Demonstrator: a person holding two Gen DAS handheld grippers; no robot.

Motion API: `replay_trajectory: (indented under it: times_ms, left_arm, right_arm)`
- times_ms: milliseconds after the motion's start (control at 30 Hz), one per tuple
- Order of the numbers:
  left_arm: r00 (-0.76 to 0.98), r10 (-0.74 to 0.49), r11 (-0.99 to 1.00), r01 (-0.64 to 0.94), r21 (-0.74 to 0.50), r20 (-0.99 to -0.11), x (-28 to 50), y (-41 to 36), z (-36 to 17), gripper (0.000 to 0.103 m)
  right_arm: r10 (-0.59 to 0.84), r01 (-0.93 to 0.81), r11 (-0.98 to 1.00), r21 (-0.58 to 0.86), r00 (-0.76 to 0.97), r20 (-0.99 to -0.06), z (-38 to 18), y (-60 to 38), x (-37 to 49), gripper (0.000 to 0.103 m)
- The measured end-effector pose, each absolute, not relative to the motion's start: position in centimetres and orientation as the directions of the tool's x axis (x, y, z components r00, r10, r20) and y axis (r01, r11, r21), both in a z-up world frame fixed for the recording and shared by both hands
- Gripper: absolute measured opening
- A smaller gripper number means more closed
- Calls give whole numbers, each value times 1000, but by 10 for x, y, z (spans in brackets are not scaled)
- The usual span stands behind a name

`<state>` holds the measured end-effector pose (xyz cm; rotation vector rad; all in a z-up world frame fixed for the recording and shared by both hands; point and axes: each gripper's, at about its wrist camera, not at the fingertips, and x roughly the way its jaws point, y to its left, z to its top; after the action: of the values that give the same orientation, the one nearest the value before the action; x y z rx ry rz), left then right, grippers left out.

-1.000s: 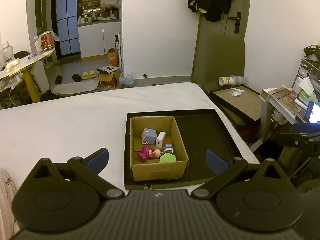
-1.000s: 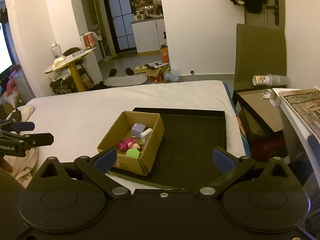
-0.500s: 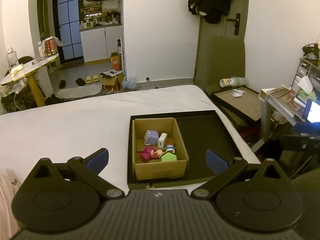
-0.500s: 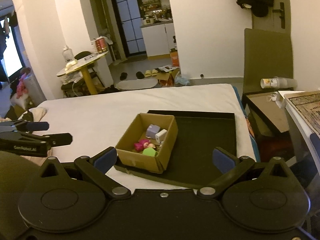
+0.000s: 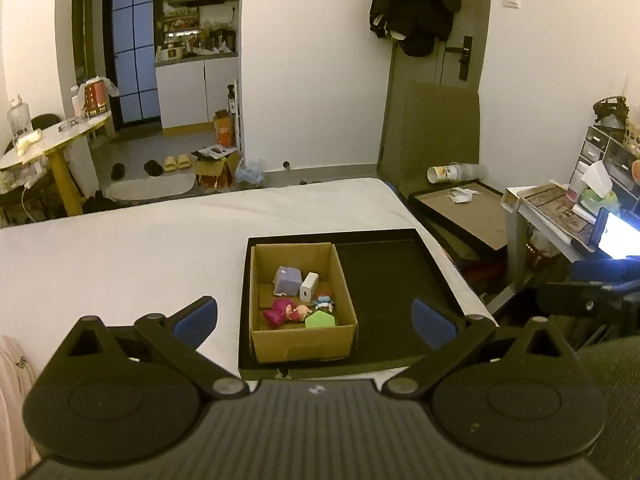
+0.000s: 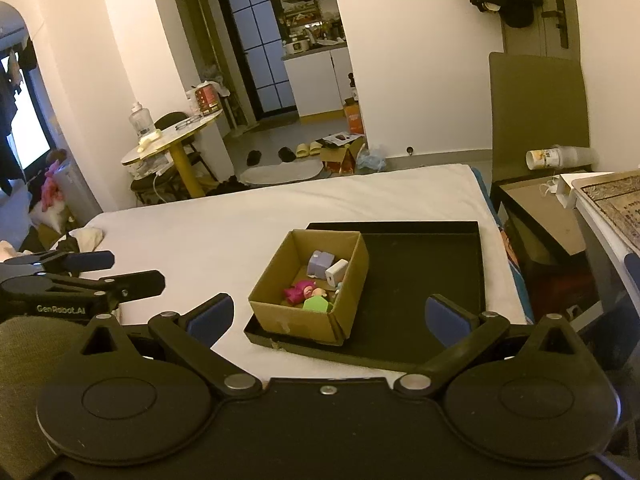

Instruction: Organize rigid objects

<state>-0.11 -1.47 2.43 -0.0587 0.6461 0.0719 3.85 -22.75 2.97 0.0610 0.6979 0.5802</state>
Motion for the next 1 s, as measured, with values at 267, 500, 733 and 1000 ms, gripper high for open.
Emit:
replay_trajectory:
  times_ms: [267, 500, 733, 1000]
  left_arm:
    - [794, 42, 995, -89, -48, -607, -1, -14, 23, 103]
    - [790, 41, 994, -93, -52, -611, -1, -13, 23, 103]
    - [789, 43, 993, -102, -61, -613, -4, -10, 22, 103]
    - [789, 35, 989, -118, -95, -613, -3, -1, 24, 103]
  right_arm:
    - [519, -471, 845, 252, 613, -595, 29, -225, 38, 103]
    - [515, -480, 845, 235, 612, -600, 30, -223, 37, 103]
    - [512, -477, 847, 234, 615, -600, 32, -222, 37, 103]
    - [495, -473, 854, 215, 614, -615, 34, -219, 38, 103]
